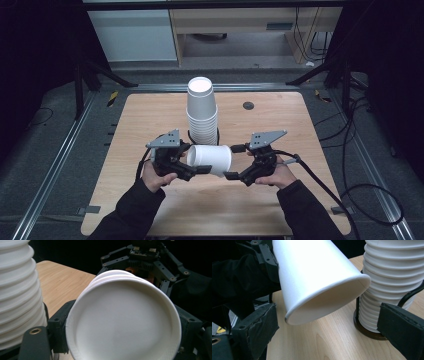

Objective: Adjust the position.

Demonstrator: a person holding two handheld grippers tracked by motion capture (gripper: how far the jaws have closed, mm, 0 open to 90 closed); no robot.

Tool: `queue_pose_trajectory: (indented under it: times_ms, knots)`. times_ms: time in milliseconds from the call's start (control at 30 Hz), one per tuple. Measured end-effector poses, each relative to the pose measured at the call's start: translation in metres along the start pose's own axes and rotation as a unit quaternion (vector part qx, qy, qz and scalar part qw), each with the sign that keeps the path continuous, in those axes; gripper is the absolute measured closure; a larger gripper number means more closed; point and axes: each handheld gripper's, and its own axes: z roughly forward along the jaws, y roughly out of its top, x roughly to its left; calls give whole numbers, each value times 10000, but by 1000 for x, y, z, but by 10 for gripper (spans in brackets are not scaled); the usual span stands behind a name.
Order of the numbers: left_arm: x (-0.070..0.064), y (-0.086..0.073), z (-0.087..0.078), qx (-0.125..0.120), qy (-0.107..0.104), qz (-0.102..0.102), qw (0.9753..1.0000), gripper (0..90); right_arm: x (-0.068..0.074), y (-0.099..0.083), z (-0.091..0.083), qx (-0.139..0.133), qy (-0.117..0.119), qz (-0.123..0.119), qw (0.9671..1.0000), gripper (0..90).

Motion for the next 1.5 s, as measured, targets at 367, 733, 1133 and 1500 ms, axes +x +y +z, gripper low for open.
queue_pose_trajectory:
  times_ms: [367,733,1133,1500]
  knots:
    - [-8,3,8,-49,-195,105,9997,200,4,1,7,82,173,-54,9998,38]
    - [-12,4,14,31,-448,152,9989,200,7,-1,13,190,440,-86,9988,39]
    - [-13,2,18,139,-558,174,9982,200,8,-3,17,300,602,-186,9976,58]
    - [-13,2,19,204,-610,183,9978,206,9,-4,17,306,623,-254,9973,74]
